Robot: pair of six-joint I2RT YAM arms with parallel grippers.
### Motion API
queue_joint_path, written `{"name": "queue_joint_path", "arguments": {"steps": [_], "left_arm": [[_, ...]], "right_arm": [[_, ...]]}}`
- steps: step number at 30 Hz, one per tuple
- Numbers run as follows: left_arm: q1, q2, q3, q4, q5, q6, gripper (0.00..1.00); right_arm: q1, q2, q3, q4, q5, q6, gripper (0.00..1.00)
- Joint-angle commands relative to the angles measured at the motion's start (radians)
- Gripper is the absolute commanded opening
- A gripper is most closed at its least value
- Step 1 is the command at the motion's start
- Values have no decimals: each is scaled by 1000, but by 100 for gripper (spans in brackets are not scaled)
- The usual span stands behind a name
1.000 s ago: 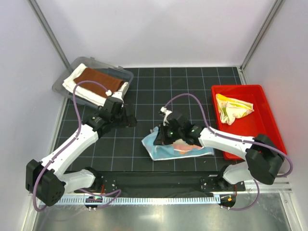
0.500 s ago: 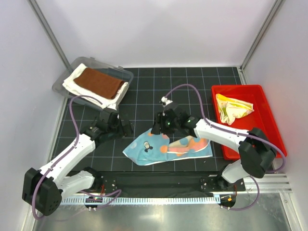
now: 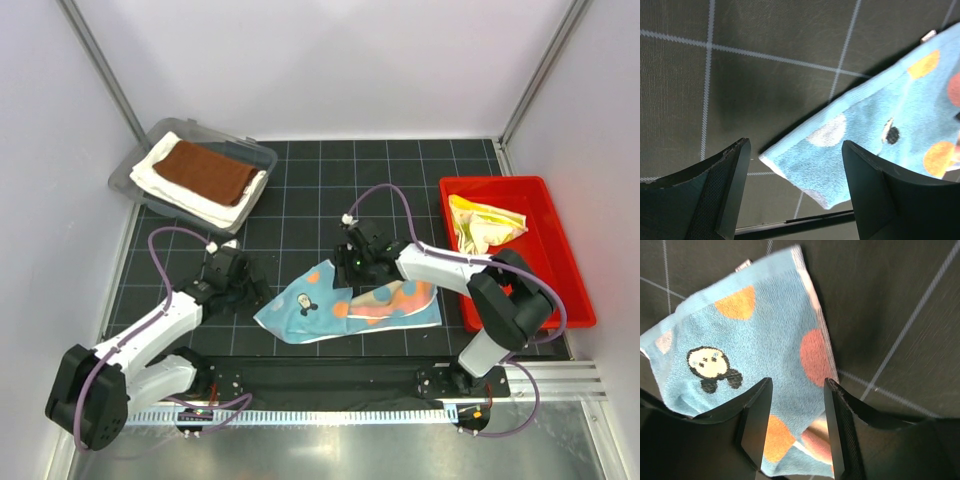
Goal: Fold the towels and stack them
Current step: Move the towel to the center of the board, then flatten out the crumpled towel
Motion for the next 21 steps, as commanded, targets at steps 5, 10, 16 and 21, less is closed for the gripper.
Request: {"name": "queue_joint_path", "arguments": {"steps": [5, 10, 16, 21], "left_arm": [[3, 1, -38, 90, -49, -45, 74], [3, 22, -55, 91, -62, -31, 72], [3, -13, -80, 91, -77, -19, 72], [3, -51, -94, 88, -83, -16, 72]], "right_arm": [[-32, 140, 195, 107, -46, -300, 51], [-61, 239, 269, 90, -87, -392, 51], [-84, 319, 323, 47, -165, -488, 53], [-84, 368, 357, 1, -297, -585, 52]]}}
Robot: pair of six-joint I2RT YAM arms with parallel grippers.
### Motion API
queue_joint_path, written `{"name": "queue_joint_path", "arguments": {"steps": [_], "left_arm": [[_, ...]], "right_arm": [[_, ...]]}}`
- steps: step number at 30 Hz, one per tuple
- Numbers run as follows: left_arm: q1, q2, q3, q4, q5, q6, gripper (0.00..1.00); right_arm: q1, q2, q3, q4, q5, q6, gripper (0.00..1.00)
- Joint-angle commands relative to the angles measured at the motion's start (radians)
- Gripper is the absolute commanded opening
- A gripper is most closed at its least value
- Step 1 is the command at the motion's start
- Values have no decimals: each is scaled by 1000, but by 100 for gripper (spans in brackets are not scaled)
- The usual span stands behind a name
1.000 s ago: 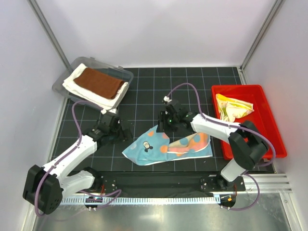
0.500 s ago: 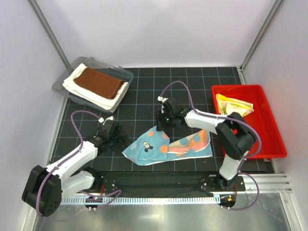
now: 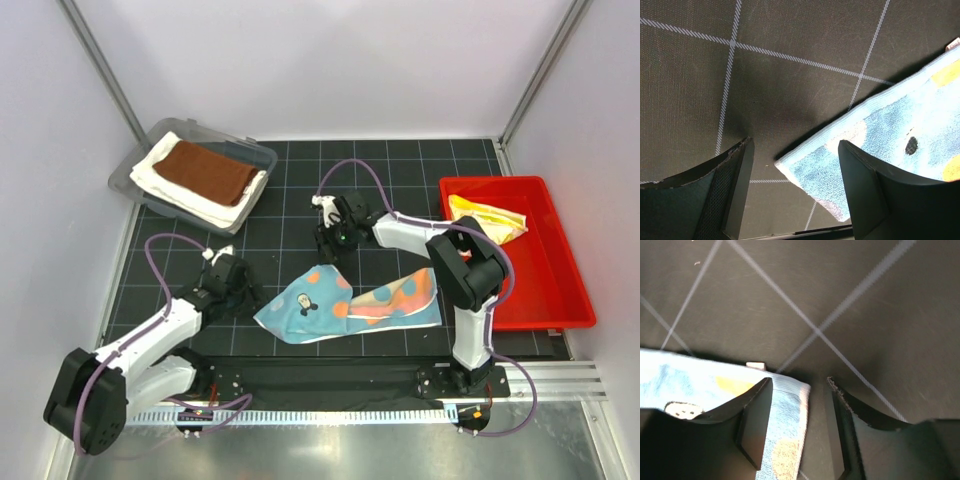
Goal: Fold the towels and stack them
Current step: Flatten out the crumpled towel
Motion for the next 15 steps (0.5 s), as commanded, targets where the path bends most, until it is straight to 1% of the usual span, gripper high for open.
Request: {"name": "queue_joint_path", "arguments": {"steps": [1, 2, 4, 8, 10, 11, 13, 14, 15], "left_arm": [[1, -32, -7, 30, -32, 7, 72], [3, -33, -6, 29, -32, 8, 72], [3, -39, -4, 27, -26, 8, 72], [1, -55, -6, 21, -23, 10, 71], [1, -61, -12, 27, -8, 24, 72], [3, -61, -15, 45, 26, 28, 72], [1, -55, -15, 50, 49, 34, 73], [3, -53, -15, 52, 61, 33, 73], [1, -52, -18, 49, 68, 34, 73]], "right_arm": [[5, 52, 33, -82, -124, -112, 51], [4, 55, 34, -88, -173, -123, 48], [5, 49, 21, -98, -197, -143, 45], [2, 23, -11, -108, -207, -158, 43], [-1, 14, -26, -111, -195, -161, 39], [-4, 3, -32, -110, -186, -160, 29], [-15, -9, -57, -89, -152, -151, 12], [-19, -23, -63, -89, -146, -151, 1], [-29, -29, -68, -90, -140, -151, 1]]}}
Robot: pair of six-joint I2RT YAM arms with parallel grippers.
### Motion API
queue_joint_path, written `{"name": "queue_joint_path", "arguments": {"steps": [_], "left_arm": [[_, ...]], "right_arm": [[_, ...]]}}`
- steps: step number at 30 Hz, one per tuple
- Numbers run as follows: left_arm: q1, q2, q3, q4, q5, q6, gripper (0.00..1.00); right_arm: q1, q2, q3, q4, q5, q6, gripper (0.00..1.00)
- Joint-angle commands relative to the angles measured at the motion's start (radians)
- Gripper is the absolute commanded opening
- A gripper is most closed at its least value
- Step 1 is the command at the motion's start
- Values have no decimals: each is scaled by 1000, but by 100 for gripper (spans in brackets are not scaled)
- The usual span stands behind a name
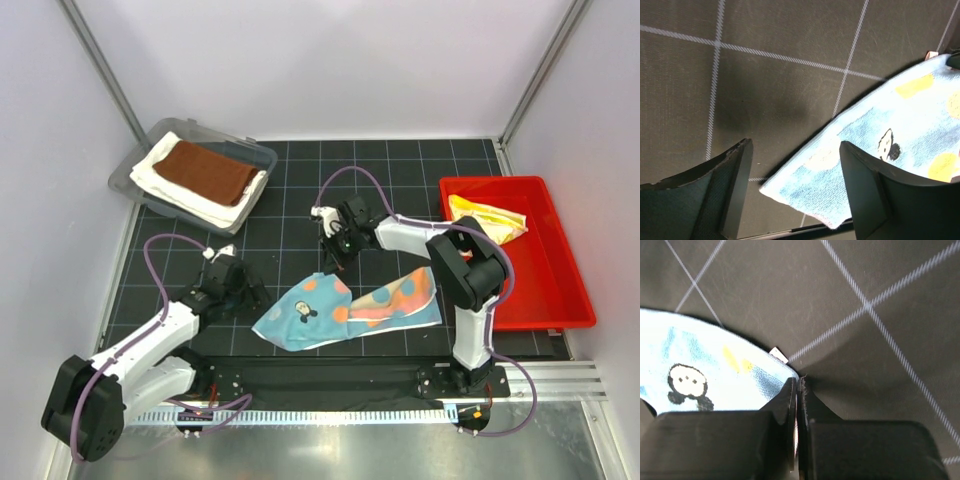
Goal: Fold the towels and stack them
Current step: Flatten out the crumpled towel
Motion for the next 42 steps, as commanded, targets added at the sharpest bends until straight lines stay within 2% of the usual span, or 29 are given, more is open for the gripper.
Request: {"name": "queue_joint_path", "arguments": {"steps": [1, 8, 14, 18, 24, 27, 30, 31, 33, 34, 35, 42], "left_arm": [[3, -6, -9, 39, 45, 21, 75], [-3, 47, -3, 59, 115, 11, 77], [-17, 129, 1, 165, 152, 47, 80], [-17, 215, 50, 187, 111, 77, 80], [-30, 348, 84, 184, 111, 48, 73], [-59, 357, 80, 182, 80, 21, 60], [-73, 370, 92, 181, 75, 16, 39], [-76, 371, 99, 176, 75, 15, 27], [-86, 374, 116, 173, 80, 22, 19], [-87, 373, 122, 168, 86, 27, 8], [-87, 371, 130, 170, 89, 31, 2], [-87, 281, 196, 104, 100, 38, 0]], "right_arm": [[-38, -45, -49, -46, 51, -14, 1], [-152, -166, -141, 58, 115, 136, 1], [-166, -203, -145, 61, 92, 161, 1], [-166, -198, -148, 64, 83, 167, 1], [-171, -212, -158, 64, 91, 167, 1], [-174, -217, -161, 72, 91, 176, 1], [-174, -214, -155, 73, 85, 193, 1], [-174, -215, -154, 75, 83, 199, 1], [-174, -220, -157, 99, 75, 239, 1], [-172, -232, -164, 110, 71, 253, 1], [-172, -240, -169, 121, 74, 270, 1], [-172, -327, -230, 155, 175, 313, 1]]}}
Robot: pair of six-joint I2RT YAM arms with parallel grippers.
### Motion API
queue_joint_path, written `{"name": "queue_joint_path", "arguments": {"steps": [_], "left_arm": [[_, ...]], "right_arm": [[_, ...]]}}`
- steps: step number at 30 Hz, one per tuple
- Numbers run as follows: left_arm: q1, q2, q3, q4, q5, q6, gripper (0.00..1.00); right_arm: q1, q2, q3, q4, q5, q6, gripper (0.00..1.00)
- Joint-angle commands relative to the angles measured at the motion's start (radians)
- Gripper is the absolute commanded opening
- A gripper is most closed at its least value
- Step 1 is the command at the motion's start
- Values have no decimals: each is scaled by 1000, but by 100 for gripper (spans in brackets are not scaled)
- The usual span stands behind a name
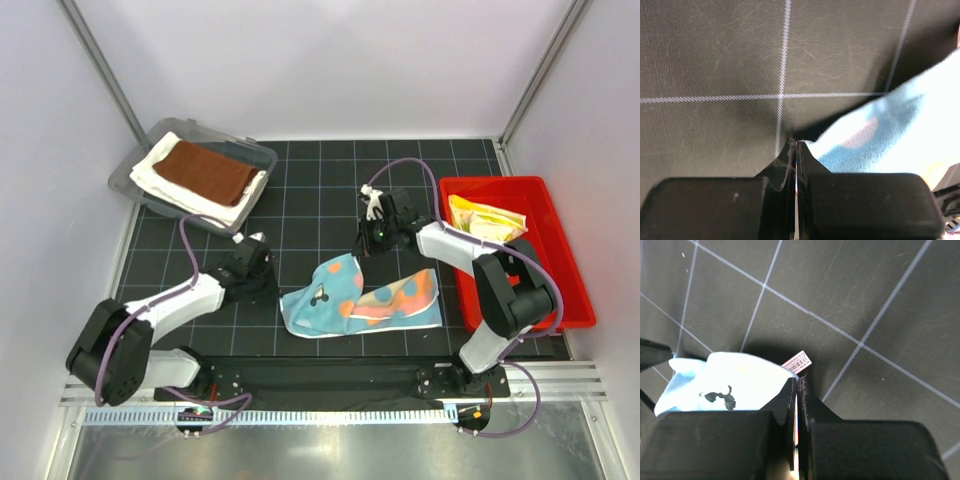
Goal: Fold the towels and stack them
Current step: Flatten out the crumpled towel
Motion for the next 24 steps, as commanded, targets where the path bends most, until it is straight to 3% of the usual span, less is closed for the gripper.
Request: {"name": "queue_joint_path", "arguments": {"steps": [1, 8, 17, 24], "left_arm": [[-5, -104, 40, -40, 4, -5, 0], [-5, -244, 112, -56, -2, 48, 0], [-5, -326, 396, -68, -18, 249, 0], [-11, -401, 598, -33, 188, 245, 0]], "right_arm": [[-2, -70, -18, 48, 76, 32, 1], [-1, -249, -22, -13, 165, 76, 1], [-1, -565, 221, -249, 246, 35, 1], [1, -807, 288, -228, 102, 83, 1]]}}
